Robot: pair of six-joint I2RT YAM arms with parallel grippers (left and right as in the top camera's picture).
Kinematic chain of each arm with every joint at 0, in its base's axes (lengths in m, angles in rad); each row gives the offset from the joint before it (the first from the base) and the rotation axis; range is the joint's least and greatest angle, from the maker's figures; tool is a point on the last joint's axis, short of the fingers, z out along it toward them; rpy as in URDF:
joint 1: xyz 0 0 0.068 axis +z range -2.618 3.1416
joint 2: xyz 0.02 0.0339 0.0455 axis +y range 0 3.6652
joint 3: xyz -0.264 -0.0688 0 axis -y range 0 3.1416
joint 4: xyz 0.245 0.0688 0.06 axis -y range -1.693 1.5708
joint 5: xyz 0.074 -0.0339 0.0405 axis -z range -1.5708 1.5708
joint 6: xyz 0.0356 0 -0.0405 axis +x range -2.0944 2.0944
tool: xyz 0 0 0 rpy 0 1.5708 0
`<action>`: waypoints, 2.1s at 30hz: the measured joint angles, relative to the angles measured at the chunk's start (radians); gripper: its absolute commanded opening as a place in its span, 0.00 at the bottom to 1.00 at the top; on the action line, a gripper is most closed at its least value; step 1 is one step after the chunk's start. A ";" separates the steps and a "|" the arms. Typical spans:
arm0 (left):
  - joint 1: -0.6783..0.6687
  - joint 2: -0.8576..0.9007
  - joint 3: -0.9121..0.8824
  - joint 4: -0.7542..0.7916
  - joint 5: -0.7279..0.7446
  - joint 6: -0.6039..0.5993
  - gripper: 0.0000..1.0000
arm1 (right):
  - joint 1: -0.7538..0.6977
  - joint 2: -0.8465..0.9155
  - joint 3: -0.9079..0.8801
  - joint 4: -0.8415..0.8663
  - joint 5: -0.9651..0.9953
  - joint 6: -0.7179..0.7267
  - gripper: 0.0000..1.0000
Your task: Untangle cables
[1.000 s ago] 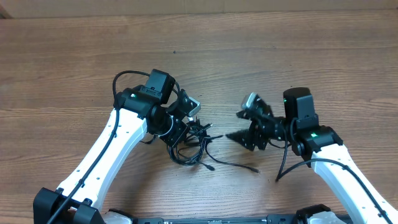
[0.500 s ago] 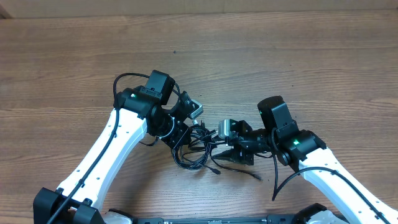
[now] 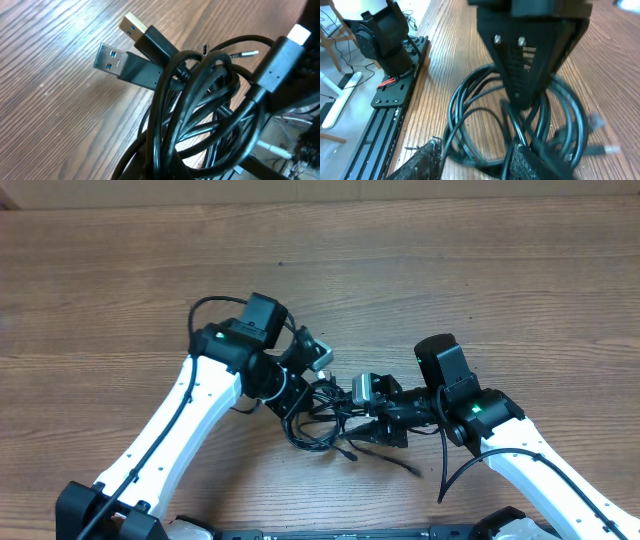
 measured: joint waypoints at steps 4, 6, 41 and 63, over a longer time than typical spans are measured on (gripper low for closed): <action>-0.060 0.000 0.000 0.013 -0.001 0.000 0.04 | 0.000 0.000 0.000 0.000 0.000 0.000 0.43; -0.087 0.000 0.000 0.019 -0.010 0.000 0.04 | 0.001 0.000 0.000 -0.001 0.008 0.002 0.43; -0.101 0.002 0.000 0.047 -0.059 0.051 0.04 | 0.000 0.000 0.000 0.010 0.168 0.052 0.38; -0.108 0.003 -0.001 0.064 -0.061 0.051 0.04 | 0.000 0.000 0.000 -0.026 0.158 0.078 0.04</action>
